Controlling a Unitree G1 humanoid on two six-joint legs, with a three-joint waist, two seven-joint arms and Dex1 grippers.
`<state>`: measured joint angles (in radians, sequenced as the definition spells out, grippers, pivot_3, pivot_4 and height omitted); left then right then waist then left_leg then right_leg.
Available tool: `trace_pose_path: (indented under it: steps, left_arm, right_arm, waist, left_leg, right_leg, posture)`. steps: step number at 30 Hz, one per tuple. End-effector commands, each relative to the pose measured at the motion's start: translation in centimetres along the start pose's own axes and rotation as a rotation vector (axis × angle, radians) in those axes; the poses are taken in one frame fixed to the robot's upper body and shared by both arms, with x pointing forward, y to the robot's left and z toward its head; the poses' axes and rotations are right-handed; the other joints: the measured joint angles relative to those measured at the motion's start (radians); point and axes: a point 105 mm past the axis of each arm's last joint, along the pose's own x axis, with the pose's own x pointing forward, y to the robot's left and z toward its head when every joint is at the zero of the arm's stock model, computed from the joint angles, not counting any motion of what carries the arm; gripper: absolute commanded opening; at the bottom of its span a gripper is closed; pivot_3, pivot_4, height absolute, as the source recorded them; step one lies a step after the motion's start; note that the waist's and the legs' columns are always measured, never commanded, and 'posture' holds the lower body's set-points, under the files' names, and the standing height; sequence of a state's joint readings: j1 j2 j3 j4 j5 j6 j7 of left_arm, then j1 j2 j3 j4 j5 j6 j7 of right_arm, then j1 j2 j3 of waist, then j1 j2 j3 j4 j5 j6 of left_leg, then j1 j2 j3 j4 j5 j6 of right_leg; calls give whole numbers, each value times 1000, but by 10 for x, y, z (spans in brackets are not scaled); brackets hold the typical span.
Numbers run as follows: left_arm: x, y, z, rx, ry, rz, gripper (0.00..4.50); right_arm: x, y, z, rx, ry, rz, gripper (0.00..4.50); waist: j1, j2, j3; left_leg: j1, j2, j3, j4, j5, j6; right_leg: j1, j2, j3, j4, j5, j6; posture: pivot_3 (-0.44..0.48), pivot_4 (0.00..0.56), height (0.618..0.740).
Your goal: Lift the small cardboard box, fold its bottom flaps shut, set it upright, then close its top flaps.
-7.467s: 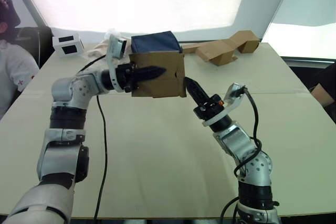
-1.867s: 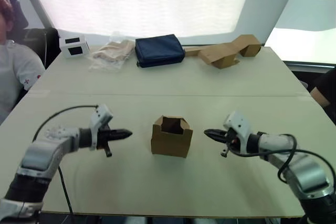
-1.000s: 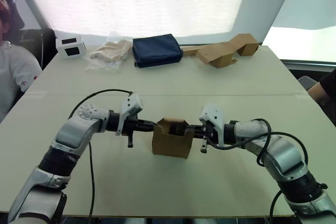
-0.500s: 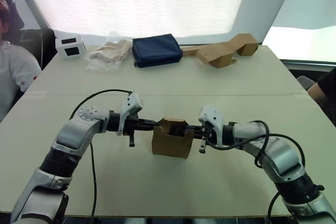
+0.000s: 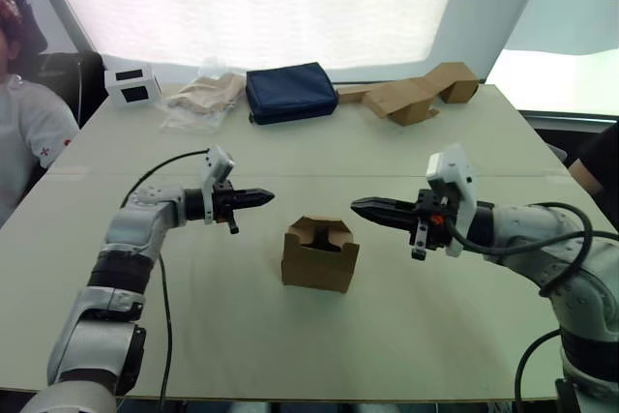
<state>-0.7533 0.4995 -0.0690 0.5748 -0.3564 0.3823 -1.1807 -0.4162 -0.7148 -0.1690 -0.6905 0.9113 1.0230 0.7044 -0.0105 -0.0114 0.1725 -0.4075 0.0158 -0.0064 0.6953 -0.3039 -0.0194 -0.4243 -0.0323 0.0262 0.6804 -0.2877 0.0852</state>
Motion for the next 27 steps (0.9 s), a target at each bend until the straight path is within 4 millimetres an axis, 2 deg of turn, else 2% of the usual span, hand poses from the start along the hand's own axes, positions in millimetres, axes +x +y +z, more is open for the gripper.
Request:
trace_pose_path:
  steps: [1,3,5,8,12,19,27]
  left_arm:
    - [5,5,0,13,18,-17,18]
    - [9,5,-5,6,32,-39,18]
    - [14,0,-9,-15,40,-84,18]
    - [18,-7,-14,-26,55,-137,18]
    - [26,-17,-23,-41,69,-184,18]
    - [26,-24,-31,-52,61,-195,18]
    - [24,-31,-37,-71,53,-200,18]
  right_arm:
    - [1,29,4,-10,15,90,0]
    - [2,35,-1,8,28,98,0]
    - [4,41,-15,23,84,89,0]
    - [18,28,-34,-41,166,-8,0]
    - [31,32,-27,-36,122,28,0]
    - [33,37,-34,-55,167,57,0]
    - [43,42,-33,-80,165,94,0]
  waist:
    - [-3,0,0]
    - [-4,0,0]
    - [-2,0,0]
    - [-5,-1,0]
    - [-6,-1,0]
    - [-2,-1,0]
    - [-5,-1,0]
  left_leg:
    - [0,0,0,0,0,0]
    - [0,0,0,0,0,0]
    - [0,0,0,0,0,0]
    - [0,0,0,0,0,0]
    - [0,0,0,1,0,0]
    - [0,0,0,1,0,0]
    - [0,1,0,1,0,0]
  right_leg:
    - [0,0,0,0,0,0]
    - [0,1,0,0,0,0]
    - [0,1,0,0,0,0]
    - [0,0,0,0,0,0]
    - [0,1,0,1,0,0]
    - [0,0,0,0,0,0]
    - [0,0,0,0,0,0]
  posture:
    - [0,150,740]
    - [0,150,740]
    - [0,150,740]
    - [0,150,740]
    - [0,150,740]
    - [0,150,740]
    - [0,150,740]
